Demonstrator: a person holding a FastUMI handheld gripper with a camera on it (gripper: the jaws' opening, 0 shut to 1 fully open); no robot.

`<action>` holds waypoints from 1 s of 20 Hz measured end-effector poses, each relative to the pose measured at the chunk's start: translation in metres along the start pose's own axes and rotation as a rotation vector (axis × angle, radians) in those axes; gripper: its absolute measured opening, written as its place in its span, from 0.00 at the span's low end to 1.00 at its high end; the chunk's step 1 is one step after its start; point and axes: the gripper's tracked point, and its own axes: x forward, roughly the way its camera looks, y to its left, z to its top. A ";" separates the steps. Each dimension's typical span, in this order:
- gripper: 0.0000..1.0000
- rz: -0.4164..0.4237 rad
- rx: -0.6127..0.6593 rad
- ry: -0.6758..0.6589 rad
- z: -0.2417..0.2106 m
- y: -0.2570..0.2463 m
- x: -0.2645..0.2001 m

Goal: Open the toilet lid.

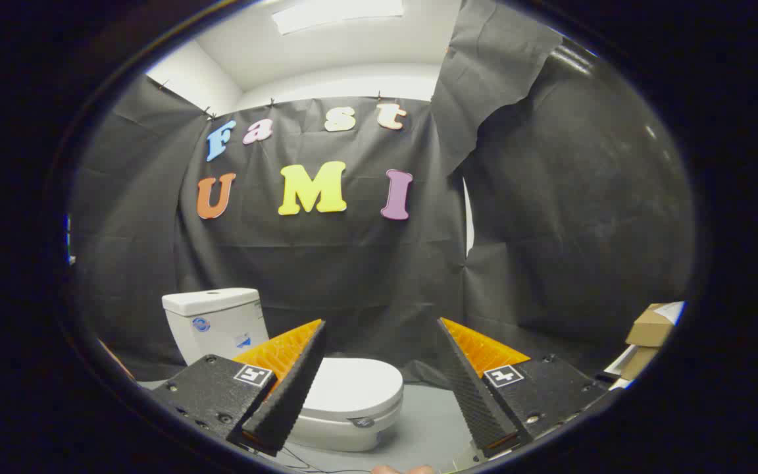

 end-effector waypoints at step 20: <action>1.00 0.042 -0.080 0.083 -0.035 0.030 0.009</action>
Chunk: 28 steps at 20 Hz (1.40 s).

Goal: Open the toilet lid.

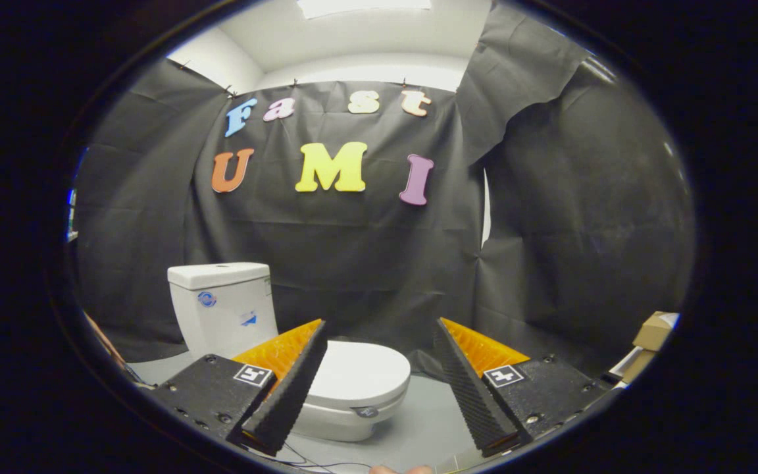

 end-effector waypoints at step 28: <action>1.00 0.077 0.230 0.276 -0.071 0.037 0.069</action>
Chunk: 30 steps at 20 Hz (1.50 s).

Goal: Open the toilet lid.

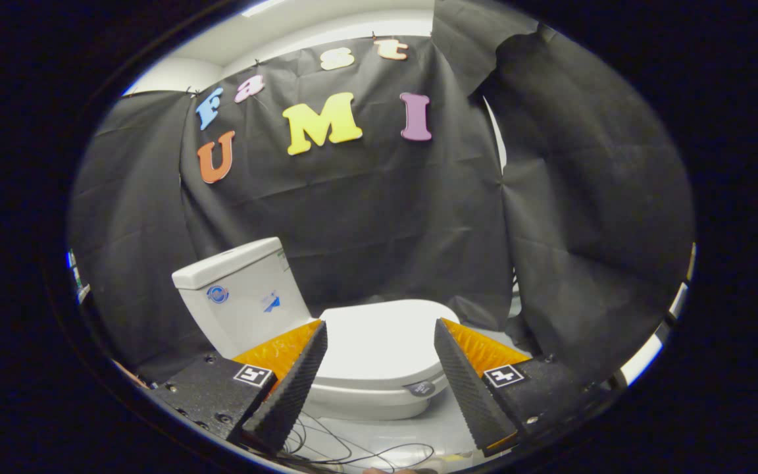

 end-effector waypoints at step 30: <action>0.88 -0.076 0.762 0.481 -0.192 -0.087 0.144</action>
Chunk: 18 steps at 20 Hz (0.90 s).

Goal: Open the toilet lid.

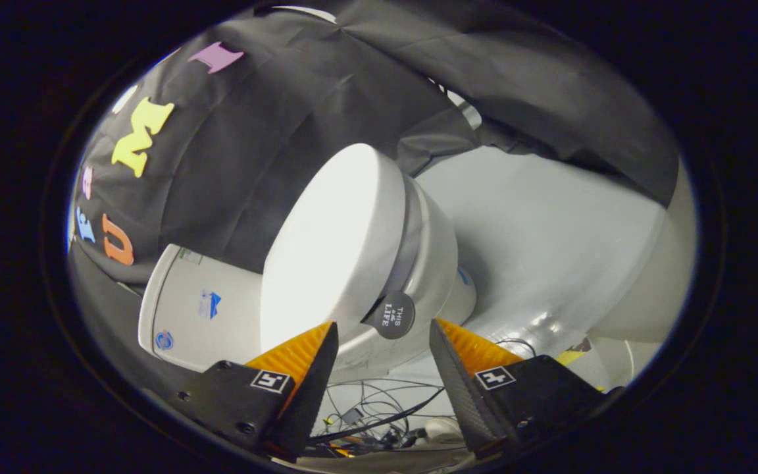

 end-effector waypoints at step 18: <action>0.25 0.022 0.238 -0.010 0.014 -0.004 0.033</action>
